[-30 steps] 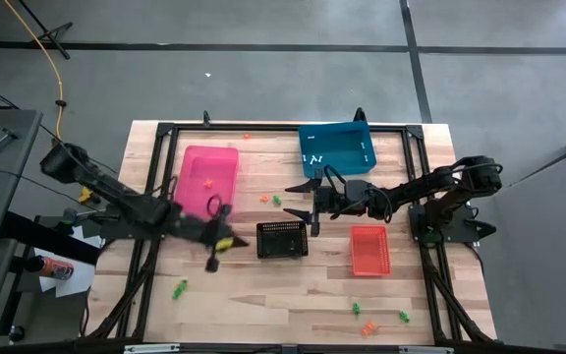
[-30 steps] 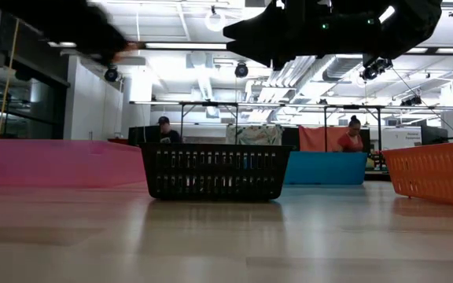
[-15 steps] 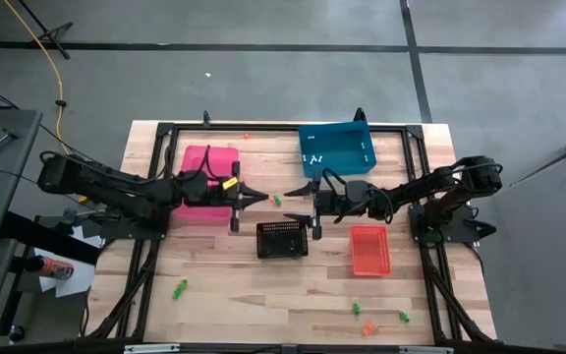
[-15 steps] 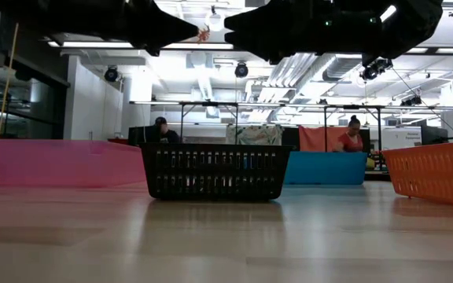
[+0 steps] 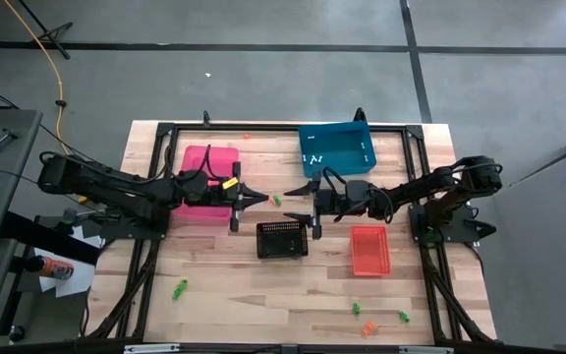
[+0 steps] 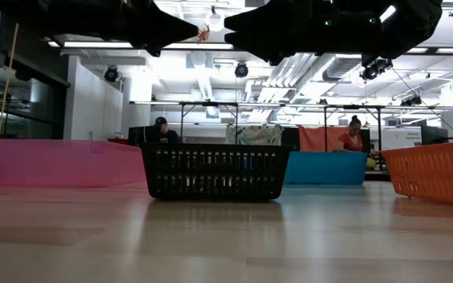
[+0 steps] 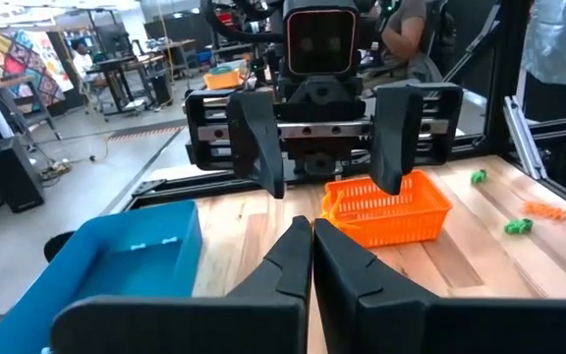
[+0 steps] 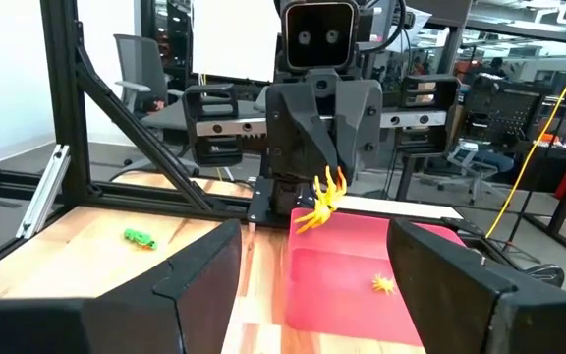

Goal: Sort Halloween decoration
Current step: Put the orange spider toy into the pink bin

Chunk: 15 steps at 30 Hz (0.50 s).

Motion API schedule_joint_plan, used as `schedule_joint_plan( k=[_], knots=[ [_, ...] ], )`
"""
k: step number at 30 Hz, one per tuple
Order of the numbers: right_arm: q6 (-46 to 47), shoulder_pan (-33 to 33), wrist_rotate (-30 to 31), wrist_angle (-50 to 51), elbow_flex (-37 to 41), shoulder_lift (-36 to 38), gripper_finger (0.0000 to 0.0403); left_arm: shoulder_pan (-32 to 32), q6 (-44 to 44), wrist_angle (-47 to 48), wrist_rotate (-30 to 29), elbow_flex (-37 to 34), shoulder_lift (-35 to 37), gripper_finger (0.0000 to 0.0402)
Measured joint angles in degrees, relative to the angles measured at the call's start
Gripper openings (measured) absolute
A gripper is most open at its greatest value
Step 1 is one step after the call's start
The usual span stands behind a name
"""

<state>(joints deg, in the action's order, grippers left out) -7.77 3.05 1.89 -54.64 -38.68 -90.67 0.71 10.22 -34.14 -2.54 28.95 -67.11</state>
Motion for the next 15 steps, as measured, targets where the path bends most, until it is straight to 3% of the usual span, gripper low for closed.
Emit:
schedule_joint_plan(
  k=[4, 8, 12, 15],
  knots=[
    [0.0, 0.0, 0.0, 0.37, 0.0, 0.0, 0.0252, 0.0, 0.9, 3.84, -4.11, 0.02, 0.44, 0.0],
    [0.0, 0.0, 0.0, 1.67, 0.0, 0.0, 0.0252, 0.0, -0.44, 15.47, -18.02, 0.07, 3.23, 0.0],
    [0.0, 0.0, 0.0, 1.65, 0.0, 0.0, 0.0252, -1.78, -7.02, 28.26, -31.35, 0.09, 5.89, 0.0],
    [0.01, 0.0, 0.0, 1.63, 0.0, 0.0, 0.0252, -5.63, -14.68, 39.11, -33.88, 0.09, 6.77, 0.0]
  ],
)
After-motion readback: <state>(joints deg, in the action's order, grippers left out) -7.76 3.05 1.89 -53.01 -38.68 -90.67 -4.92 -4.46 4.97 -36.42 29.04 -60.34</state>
